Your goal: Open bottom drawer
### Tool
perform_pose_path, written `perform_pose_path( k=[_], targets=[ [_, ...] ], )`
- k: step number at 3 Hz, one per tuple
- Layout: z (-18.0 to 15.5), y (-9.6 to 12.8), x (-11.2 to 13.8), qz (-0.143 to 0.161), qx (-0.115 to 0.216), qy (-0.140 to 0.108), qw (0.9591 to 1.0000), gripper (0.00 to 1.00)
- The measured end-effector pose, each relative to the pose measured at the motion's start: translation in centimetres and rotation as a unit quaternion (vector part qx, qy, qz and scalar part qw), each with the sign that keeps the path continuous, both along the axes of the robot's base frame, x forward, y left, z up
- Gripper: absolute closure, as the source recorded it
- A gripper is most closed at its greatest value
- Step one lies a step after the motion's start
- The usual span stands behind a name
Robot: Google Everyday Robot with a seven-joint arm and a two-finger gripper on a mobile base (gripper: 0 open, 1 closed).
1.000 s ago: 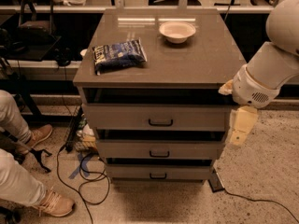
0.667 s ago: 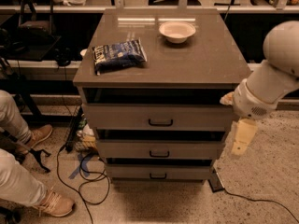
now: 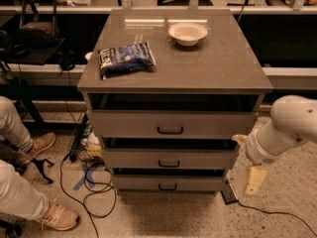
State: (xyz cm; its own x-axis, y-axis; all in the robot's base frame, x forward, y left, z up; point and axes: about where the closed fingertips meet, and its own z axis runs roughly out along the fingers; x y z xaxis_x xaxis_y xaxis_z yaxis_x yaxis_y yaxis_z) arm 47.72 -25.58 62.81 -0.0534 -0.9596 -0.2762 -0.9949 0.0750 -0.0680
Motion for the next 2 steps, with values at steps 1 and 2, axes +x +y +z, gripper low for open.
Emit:
perform_pose_path(
  k=[1, 2],
  targets=[
    [-0.15, 0.12, 1.21, -0.005, 0.003, -0.021, 0.9998, 0.00],
    [-0.14, 0.13, 1.15, -0.004, 0.003, -0.020, 0.9998, 0.00]
  ],
)
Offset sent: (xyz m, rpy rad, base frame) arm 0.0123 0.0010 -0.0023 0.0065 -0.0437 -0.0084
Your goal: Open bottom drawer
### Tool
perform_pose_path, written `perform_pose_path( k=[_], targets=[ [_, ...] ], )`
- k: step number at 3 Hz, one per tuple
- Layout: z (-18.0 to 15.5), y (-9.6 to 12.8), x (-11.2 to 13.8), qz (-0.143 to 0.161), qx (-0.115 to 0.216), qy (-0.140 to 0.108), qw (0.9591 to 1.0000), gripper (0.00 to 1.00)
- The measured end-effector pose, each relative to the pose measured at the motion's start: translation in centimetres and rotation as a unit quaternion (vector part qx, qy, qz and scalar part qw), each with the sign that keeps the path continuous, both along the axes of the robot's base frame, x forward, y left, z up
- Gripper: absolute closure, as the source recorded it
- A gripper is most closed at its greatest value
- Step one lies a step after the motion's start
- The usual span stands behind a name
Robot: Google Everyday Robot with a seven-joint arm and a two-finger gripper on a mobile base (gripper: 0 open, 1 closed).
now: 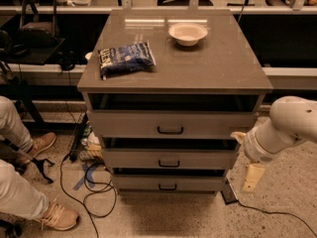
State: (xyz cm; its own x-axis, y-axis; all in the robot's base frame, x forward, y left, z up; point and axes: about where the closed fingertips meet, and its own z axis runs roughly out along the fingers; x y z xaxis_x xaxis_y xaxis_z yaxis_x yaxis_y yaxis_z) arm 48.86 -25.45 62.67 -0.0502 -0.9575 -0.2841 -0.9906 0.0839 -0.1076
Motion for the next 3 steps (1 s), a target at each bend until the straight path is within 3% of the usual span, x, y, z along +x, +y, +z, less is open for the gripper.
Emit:
perform_pose_path(
  k=[1, 3],
  targets=[
    [-3.9, -0.2, -0.2, -0.012, 0.003, 0.007, 0.9999, 0.00],
    [-22.9, -0.7, 0.2, -0.049, -0.034, 0.064, 0.9962, 0.00]
  ],
)
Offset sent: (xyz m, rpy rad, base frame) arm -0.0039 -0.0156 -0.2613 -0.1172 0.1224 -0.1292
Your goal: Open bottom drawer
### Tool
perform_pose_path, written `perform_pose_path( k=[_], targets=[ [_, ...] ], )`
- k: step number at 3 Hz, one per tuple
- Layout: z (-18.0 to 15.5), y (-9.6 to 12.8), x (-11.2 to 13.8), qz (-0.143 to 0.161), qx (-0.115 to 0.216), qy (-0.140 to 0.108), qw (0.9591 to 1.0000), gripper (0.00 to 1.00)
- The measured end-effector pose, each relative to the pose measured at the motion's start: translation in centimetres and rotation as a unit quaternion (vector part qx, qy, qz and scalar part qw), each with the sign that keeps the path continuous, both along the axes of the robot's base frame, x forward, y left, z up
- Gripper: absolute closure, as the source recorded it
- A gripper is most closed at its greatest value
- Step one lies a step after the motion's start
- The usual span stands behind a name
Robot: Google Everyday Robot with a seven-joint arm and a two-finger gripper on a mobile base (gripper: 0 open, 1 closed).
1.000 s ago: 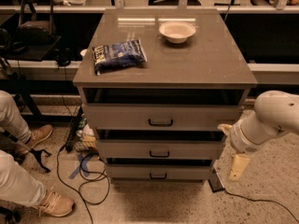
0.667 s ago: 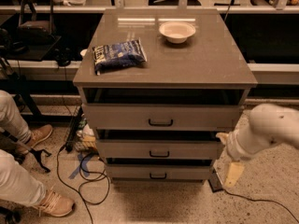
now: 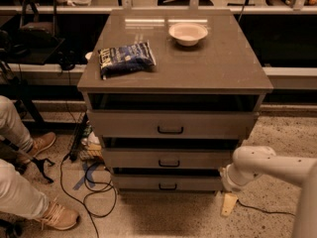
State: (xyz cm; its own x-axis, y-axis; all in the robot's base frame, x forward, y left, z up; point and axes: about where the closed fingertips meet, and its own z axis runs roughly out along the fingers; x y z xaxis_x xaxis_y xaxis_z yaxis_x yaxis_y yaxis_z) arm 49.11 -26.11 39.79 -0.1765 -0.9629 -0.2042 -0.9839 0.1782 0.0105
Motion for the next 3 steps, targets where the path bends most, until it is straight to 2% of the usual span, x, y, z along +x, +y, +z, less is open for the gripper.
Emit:
perform_pose_path(
  k=[1, 2, 3],
  targets=[
    [-4.8, 0.6, -1.6, -0.002, 0.006, 0.034, 0.9994, 0.00],
    [-4.8, 0.7, -1.7, -0.002, 0.006, 0.034, 0.9994, 0.00],
    [-6.4, 0.9, -1.5, 0.007, 0.012, 0.032, 0.9994, 0.00]
  ],
)
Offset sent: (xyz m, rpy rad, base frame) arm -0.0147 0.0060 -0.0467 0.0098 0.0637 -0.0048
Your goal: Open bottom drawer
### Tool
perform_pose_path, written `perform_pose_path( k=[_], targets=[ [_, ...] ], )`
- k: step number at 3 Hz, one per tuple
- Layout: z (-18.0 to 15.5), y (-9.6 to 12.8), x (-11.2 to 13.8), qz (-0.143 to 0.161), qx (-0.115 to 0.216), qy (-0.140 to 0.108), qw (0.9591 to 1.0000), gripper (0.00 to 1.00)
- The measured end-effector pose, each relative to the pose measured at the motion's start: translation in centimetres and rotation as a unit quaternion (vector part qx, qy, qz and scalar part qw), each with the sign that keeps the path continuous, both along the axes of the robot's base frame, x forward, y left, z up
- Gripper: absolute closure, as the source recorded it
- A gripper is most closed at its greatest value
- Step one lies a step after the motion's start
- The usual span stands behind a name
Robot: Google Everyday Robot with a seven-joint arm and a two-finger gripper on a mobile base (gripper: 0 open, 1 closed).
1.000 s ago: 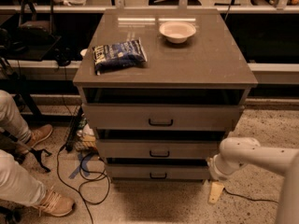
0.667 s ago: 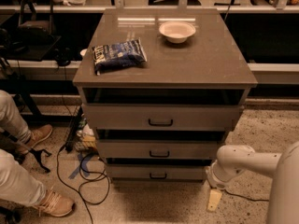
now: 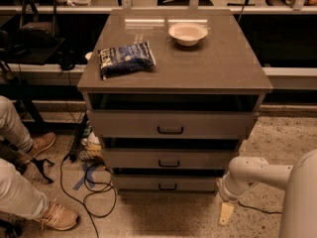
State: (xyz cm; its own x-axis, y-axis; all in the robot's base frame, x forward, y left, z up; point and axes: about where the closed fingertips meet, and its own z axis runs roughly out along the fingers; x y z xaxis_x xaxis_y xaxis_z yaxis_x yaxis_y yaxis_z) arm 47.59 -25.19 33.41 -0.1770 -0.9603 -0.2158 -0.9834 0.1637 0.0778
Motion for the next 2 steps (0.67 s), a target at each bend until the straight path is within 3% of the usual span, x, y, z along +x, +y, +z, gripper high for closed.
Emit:
perform_pose_path(
  k=[2],
  targets=[
    [-6.5, 2.5, 2.7, 0.053, 0.031, -0.050, 0.9969, 0.00]
  ],
)
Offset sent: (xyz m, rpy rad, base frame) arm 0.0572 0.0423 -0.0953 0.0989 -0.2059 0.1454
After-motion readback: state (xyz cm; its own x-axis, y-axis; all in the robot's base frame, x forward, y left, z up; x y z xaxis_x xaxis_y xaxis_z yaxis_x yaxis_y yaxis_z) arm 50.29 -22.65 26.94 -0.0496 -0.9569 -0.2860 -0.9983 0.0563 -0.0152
